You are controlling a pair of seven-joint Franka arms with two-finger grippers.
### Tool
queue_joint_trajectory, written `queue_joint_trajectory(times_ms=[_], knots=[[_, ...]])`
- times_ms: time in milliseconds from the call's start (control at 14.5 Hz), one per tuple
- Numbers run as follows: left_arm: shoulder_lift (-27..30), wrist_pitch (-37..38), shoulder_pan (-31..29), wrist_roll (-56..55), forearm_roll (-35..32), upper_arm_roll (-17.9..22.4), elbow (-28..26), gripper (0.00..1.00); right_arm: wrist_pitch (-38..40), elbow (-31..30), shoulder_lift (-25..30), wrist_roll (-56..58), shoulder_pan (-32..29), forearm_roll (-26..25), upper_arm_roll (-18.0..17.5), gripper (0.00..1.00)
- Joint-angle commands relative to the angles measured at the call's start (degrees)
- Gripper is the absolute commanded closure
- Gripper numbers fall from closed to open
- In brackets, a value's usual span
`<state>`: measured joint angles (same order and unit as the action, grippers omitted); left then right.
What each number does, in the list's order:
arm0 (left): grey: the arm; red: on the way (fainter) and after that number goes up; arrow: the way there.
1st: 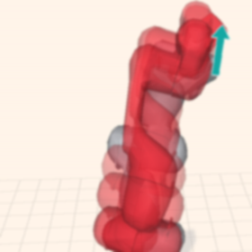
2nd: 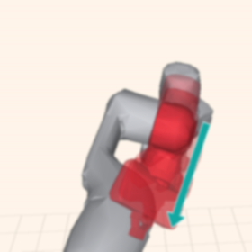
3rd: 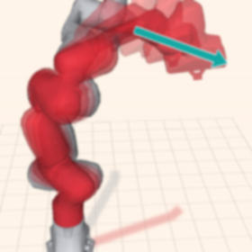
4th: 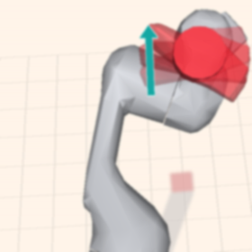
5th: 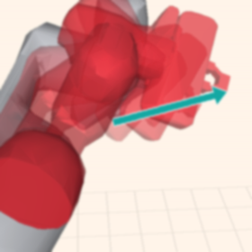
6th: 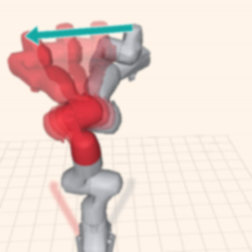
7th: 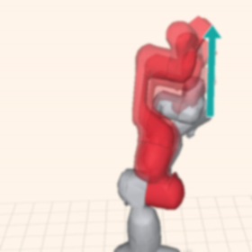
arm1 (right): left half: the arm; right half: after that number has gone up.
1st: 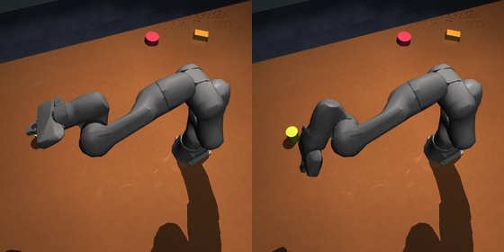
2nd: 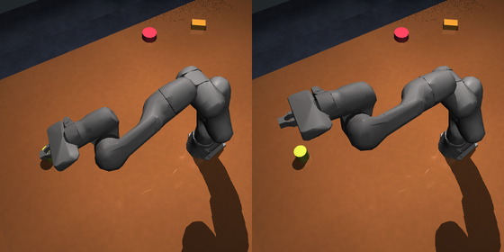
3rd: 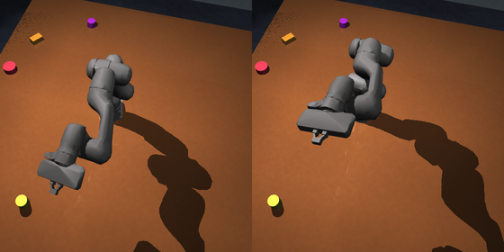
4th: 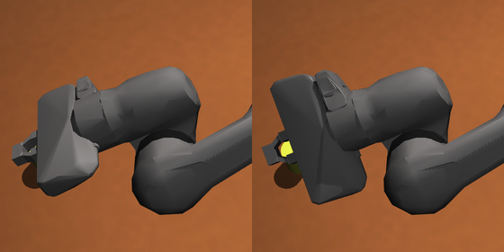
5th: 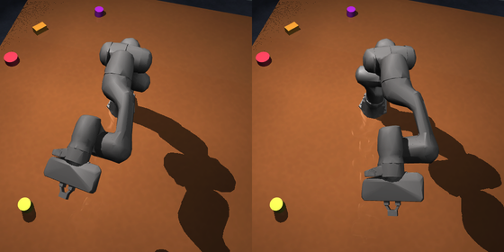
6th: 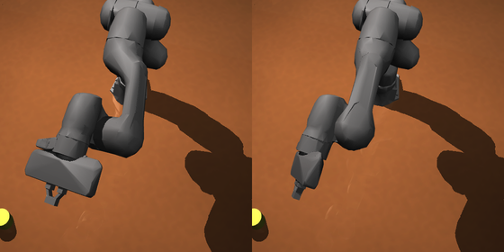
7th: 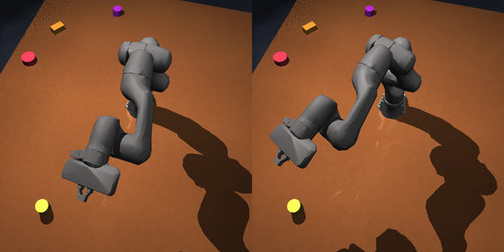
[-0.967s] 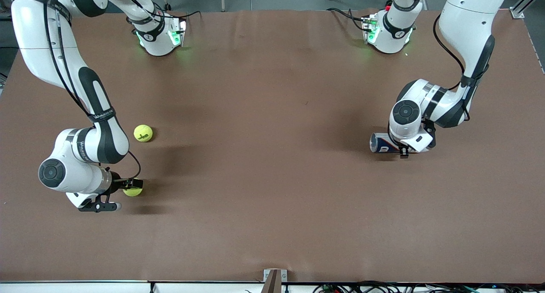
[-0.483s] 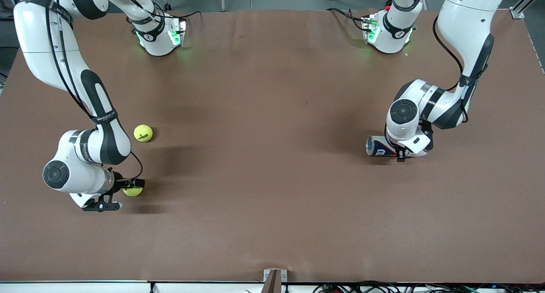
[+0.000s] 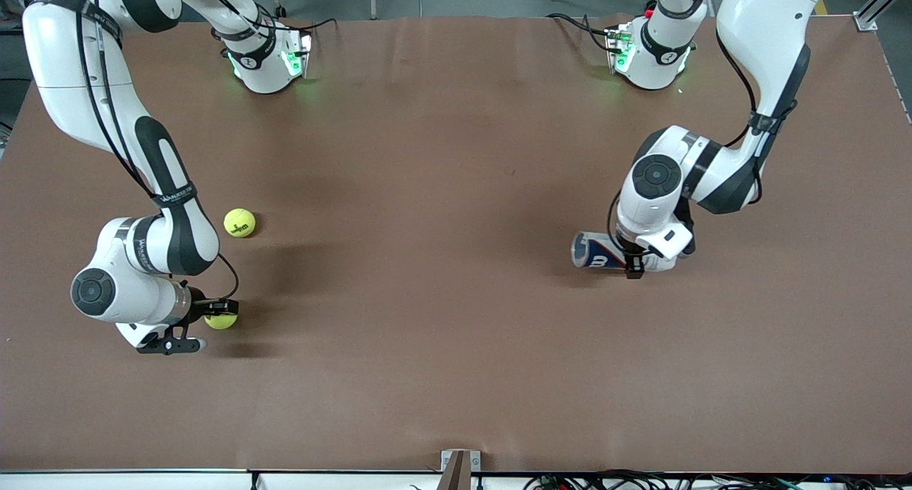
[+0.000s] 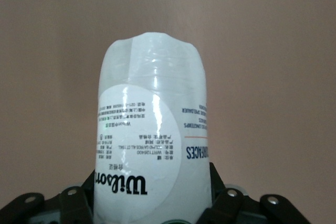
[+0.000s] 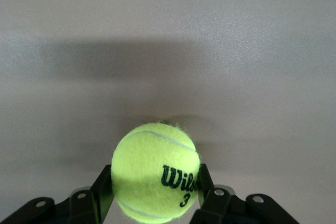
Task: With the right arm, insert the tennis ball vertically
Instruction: 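Lift the can with the left gripper while the right gripper brings the ball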
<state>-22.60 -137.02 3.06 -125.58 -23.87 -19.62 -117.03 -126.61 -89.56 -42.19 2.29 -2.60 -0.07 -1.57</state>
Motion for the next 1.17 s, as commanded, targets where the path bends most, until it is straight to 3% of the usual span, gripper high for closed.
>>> queue_joint_trajectory(times_ms=[0,345,690,898,1105], knots=[[-2.09,1.40,0.27,5.85,8.18,-3.93,4.86,0.24,-0.30,0.08,-0.26,-0.18,0.06,-0.11,-0.10,0.52],[-8.85,1.40,1.15,6.76,14.80,-11.22,15.05,0.24,2.58,0.35,1.67,-0.09,1.19,-0.20,-0.19,0.58],[-17.64,-0.26,8.43,6.23,21.40,-12.20,28.06,0.29,19.52,0.35,11.59,-0.96,3.65,-0.20,-0.19,0.58],[-19.41,-5.61,11.78,5.53,23.33,-12.20,30.54,0.29,29.37,0.08,18.18,-9.11,9.43,-0.20,-0.27,0.58],[-20.02,-12.11,13.54,5.88,25.80,-12.20,30.45,0.29,33.79,0.17,21.97,-20.71,17.44,0.24,-0.36,0.60]])
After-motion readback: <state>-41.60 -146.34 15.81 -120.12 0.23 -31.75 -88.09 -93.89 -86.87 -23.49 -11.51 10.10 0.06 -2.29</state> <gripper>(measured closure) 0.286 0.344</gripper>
